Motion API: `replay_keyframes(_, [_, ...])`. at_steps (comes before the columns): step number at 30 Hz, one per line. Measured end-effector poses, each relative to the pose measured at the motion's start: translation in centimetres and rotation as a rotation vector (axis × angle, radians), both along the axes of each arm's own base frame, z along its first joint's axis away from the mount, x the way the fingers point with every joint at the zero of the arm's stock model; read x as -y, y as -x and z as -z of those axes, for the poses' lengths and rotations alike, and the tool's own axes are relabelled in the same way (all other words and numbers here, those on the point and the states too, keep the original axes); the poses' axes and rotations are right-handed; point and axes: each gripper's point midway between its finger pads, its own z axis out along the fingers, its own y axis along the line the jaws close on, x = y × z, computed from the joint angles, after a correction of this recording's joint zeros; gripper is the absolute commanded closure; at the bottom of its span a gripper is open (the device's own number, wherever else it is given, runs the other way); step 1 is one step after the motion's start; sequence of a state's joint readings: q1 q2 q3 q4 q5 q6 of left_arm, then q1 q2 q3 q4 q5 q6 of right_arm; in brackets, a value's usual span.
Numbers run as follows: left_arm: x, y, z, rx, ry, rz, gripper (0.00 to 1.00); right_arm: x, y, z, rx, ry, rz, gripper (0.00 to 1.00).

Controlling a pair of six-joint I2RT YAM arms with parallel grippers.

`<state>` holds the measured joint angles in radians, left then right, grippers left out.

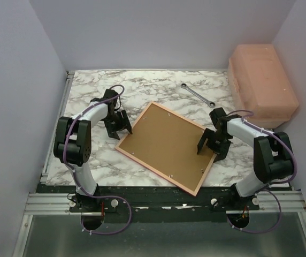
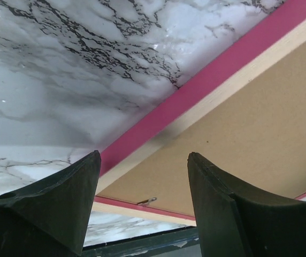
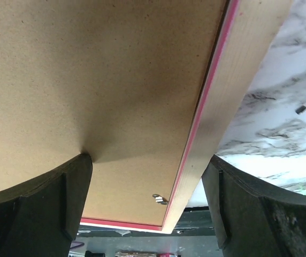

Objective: Put the photo into the frame
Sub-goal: Adjust the photo frame at the center of the board.

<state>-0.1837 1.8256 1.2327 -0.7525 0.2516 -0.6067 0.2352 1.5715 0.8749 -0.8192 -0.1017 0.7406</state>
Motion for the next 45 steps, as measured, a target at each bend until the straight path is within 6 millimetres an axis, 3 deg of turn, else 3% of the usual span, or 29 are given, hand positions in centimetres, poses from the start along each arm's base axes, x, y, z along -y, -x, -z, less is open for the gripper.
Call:
replay_keyframes(8, [0.3,0.6,0.0,-0.003,0.015,0.036,0.34,-0.5,-2.9,-0.1,-0.006,-0.003,-0.065,0.13])
replay_keyframes(11, [0.5,1.8,0.1,0.019,0.017,0.053,0.34,-0.2,-4.4,-0.1,0.002,0.014,-0.111,0.13])
replay_keyframes(15, [1.1,4.9,0.3,0.041,-0.005,0.094,0.34,0.3,-6.1,-0.1,0.02,0.039,-0.184,0.12])
replay_keyframes(20, [2.3,10.5,0.8,0.023,-0.034,0.162,0.34,0.8,-8.0,-0.2,0.059,0.059,-0.248,0.11])
replay_keyframes(26, [2.6,14.9,1.6,-0.033,-0.027,0.149,0.32,0.4,-8.8,-0.2,0.089,0.049,-0.262,0.07])
replay_keyframes(33, [2.3,15.0,1.3,-0.042,-0.045,0.108,0.31,0.4,-8.8,-0.3,0.091,0.063,-0.255,0.04])
replay_keyframes(40, [1.0,13.3,0.6,-0.02,-0.038,0.039,0.32,0.3,-7.9,-0.4,0.097,0.061,-0.257,0.04])
replay_keyframes(45, [0.4,11.8,0.2,-0.001,0.028,-0.013,0.32,-0.9,-7.6,-0.2,0.089,0.019,-0.279,0.04])
